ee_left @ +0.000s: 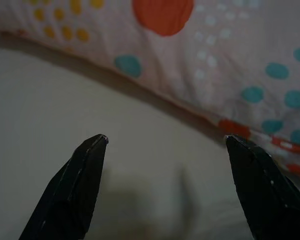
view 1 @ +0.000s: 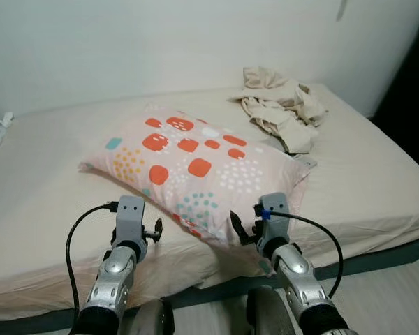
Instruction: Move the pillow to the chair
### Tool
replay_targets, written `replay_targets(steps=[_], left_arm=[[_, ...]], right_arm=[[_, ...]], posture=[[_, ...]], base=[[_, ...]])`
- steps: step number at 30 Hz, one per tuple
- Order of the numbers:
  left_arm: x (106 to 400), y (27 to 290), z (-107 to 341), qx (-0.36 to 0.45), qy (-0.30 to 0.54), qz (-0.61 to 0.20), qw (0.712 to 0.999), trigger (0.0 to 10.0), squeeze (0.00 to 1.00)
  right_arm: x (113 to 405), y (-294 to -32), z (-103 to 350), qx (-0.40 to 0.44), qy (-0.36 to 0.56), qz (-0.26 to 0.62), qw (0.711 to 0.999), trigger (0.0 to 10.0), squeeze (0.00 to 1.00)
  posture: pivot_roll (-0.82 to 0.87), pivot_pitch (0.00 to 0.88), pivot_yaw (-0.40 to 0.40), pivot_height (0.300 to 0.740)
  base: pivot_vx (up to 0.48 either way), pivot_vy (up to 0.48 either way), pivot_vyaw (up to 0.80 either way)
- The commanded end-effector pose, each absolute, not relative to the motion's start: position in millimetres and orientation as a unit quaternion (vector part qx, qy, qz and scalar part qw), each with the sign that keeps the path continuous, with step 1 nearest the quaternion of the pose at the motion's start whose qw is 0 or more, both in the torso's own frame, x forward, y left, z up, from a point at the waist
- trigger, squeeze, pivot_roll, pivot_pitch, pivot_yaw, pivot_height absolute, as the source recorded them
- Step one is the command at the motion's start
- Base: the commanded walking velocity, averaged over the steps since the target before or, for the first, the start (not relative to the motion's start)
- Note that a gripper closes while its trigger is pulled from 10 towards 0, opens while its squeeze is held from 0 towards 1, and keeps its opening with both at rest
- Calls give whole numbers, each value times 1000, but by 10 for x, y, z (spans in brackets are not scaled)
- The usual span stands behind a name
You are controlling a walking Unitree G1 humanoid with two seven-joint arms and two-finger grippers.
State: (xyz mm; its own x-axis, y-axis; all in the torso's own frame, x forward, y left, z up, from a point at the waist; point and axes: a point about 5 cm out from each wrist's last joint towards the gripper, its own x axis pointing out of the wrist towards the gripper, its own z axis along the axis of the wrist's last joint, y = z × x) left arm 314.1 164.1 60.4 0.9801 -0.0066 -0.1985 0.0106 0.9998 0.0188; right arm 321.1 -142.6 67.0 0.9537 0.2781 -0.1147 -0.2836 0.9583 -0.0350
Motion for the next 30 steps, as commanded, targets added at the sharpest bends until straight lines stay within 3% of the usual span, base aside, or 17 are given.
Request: replay_targets(steps=[1,7,9,16,30], left_arm=[[3177,1761,689,20,82,2,996,10000,0],[3225,1785,755,53,76,-4,996,10000,0],[3249,1758,721,41,96,-6,994,10000,0],[3223,1713,635,0,113,-11,994,10000,0],[3065,1749,548,-59,115,38,991,10000,0]], right_arm=[[3224,-1377,703,-14,43,146,988,10000,0],[3207,-1380,708,-9,35,160,986,10000,0],[3230,-1484,753,-24,27,143,989,10000,0],[3217,-1535,741,-15,30,126,991,10000,0],[3306,-1552,853,-49,37,188,980,10000,0]], posture=[[-13,131,47,582],[-2,135,43,562],[-20,114,88,562],[-33,121,80,562],[-30,169,-61,543]], base=[[0,0,0],[0,0,0],[0,0,0],[0,0,0],[0,0,0]])
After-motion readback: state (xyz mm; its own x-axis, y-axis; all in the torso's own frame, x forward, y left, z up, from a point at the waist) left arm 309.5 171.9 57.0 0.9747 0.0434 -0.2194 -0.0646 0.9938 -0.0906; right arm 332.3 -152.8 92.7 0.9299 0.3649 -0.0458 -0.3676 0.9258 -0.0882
